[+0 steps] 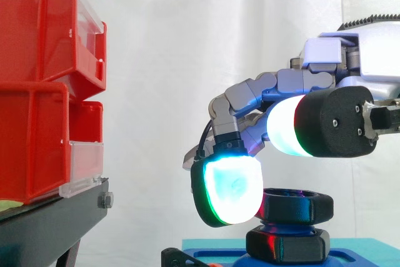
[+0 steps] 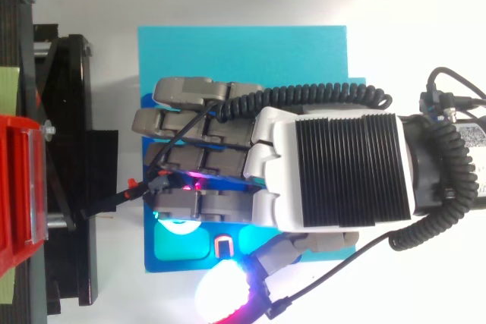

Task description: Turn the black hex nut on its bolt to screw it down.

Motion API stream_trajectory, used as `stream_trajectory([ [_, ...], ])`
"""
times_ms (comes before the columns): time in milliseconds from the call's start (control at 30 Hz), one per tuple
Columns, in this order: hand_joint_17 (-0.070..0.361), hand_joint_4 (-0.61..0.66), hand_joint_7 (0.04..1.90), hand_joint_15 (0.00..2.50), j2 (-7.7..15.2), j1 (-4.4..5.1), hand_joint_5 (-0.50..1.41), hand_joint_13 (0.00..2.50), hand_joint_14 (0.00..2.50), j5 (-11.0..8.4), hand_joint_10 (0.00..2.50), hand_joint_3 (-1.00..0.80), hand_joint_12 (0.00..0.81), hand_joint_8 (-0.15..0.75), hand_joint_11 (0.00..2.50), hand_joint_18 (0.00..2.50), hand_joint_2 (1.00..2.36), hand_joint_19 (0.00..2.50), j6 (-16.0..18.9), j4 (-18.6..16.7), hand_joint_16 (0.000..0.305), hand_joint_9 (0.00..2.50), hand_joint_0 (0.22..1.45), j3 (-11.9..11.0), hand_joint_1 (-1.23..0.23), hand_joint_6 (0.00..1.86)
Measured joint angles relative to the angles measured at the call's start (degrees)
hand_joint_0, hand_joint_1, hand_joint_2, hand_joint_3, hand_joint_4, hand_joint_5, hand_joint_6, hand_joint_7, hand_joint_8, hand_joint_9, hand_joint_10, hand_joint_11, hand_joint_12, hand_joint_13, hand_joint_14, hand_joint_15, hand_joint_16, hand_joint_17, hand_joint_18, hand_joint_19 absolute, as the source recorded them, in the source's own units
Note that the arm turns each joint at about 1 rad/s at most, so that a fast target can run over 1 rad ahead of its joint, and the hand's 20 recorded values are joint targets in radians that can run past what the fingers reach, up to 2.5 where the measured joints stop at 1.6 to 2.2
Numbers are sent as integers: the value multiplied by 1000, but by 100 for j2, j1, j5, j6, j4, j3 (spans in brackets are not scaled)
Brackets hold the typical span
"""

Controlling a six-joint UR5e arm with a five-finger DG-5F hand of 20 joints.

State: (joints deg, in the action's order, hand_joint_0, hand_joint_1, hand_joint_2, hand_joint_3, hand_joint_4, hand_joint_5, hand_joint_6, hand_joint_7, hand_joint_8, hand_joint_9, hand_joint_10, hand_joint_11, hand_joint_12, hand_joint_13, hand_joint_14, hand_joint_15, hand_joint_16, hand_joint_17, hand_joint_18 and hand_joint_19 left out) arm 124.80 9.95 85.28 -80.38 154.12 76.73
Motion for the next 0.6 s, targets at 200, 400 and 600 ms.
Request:
stream_trajectory([
  [200, 127, 180, 1219, 160, -2, -61, -22, 441, 6, 81, 6, -500, 404, 301, 159, 160, 1000, 314, -3, 16, 56, 755, 477, 0, -230, 505],
  [400, 128, 180, 1218, 167, -4, -186, -22, 444, 6, 276, 7, -500, 403, 301, 172, 172, 1000, 322, -4, 19, 57, 760, 478, 0, -215, 505],
  [600, 127, 181, 1218, 173, -7, -339, -23, 453, 6, 481, 7, -500, 404, 304, 178, 173, 1000, 318, -4, 16, 56, 766, 479, 1, -216, 505],
])
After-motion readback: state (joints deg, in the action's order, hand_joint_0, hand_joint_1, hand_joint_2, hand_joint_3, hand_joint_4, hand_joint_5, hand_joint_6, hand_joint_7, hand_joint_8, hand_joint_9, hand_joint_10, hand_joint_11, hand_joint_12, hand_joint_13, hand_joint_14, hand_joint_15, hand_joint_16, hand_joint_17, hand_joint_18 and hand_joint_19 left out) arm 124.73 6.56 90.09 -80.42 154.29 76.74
